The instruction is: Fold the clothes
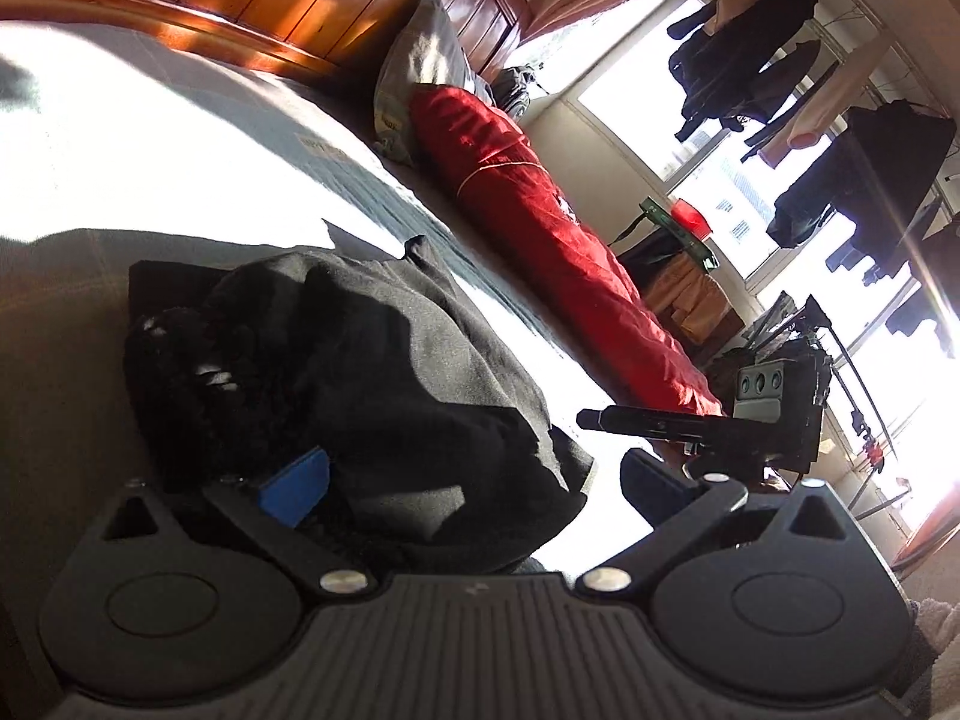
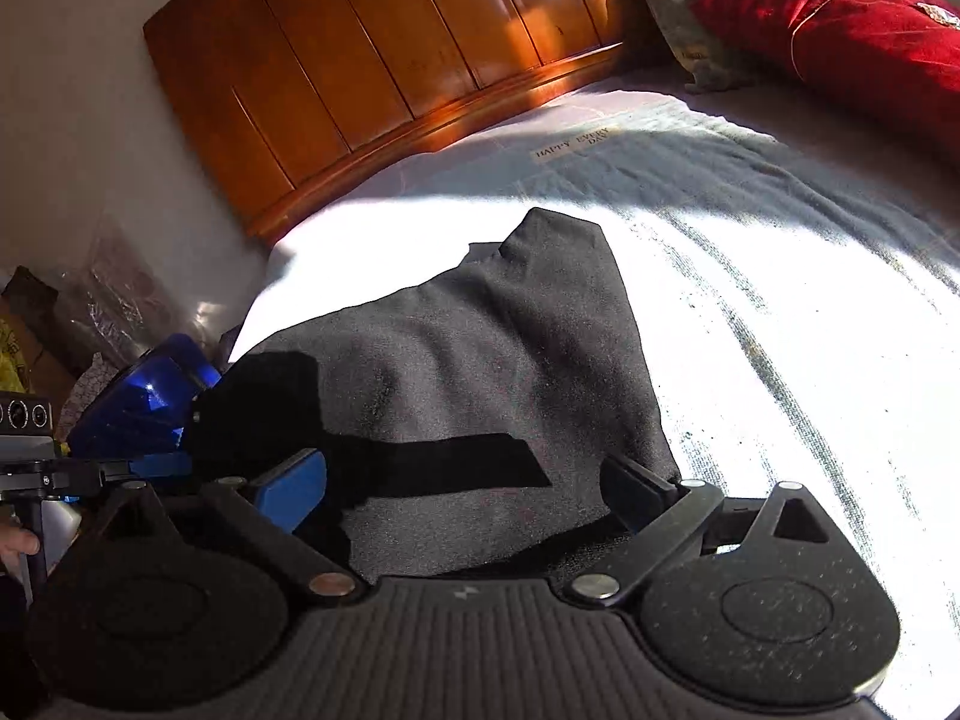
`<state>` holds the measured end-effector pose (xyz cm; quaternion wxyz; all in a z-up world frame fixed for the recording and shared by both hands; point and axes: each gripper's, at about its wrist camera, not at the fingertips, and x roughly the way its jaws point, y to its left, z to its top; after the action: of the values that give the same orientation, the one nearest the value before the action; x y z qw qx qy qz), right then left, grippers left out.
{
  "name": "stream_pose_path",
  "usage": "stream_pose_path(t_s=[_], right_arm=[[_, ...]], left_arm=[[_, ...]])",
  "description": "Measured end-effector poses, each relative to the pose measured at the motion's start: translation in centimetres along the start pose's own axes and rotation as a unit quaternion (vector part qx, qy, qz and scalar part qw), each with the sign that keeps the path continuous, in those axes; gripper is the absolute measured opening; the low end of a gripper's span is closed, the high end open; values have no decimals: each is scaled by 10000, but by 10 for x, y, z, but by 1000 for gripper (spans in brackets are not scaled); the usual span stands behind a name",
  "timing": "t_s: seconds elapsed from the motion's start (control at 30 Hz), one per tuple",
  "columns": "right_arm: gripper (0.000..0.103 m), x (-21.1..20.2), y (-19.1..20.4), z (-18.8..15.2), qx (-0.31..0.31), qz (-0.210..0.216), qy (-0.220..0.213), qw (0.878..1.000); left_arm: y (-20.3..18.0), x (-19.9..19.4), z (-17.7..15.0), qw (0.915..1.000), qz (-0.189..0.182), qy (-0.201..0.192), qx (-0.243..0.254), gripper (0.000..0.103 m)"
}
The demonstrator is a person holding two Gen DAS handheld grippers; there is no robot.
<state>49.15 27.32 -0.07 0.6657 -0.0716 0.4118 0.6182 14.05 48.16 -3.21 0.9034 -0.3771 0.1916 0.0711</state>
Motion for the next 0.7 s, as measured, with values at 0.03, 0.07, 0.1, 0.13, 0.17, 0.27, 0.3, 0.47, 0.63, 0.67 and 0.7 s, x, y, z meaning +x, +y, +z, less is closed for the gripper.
stream_pose_path(t_s=[0.03,0.07,0.1,0.13,0.17,0.27,0.3,0.47,0.63,0.67,0.7], right_arm=[[101,6,4,-4,-86,-141,188,9997],[101,13,4,-10,-105,-358,416,9984],[101,18,1,-17,-65,-539,572,9969],[101,16,0,-22,-6,-609,550,9966],[101,9,0,-27,61,-619,430,9971],[101,-14,13,-31,57,-695,104,9975],[101,-20,20,-30,-26,-687,-18,9976],[101,-6,67,-11,-895,-465,-308,9944],[101,42,101,11,-1593,-292,-333,9862],[101,53,104,13,-1665,-258,-291,9853],[101,62,105,13,-1707,-224,-226,9848]], left_arm=[[1,4,1,10000,48,53,-32,102],[3,9,0,9997,149,175,-99,102],[5,10,-1,9994,191,239,-148,102],[6,9,-2,9994,171,234,-171,102],[7,8,-2,9994,152,229,-195,102],[4,1,-1,9995,179,183,-165,102],[2,0,2,9996,207,156,-135,102],[-4,8,9,9992,365,104,-79,102],[-4,2,3,9992,296,148,-224,102],[-6,0,6,9993,304,128,-168,102],[-10,-3,11,9992,389,86,-105,102]])
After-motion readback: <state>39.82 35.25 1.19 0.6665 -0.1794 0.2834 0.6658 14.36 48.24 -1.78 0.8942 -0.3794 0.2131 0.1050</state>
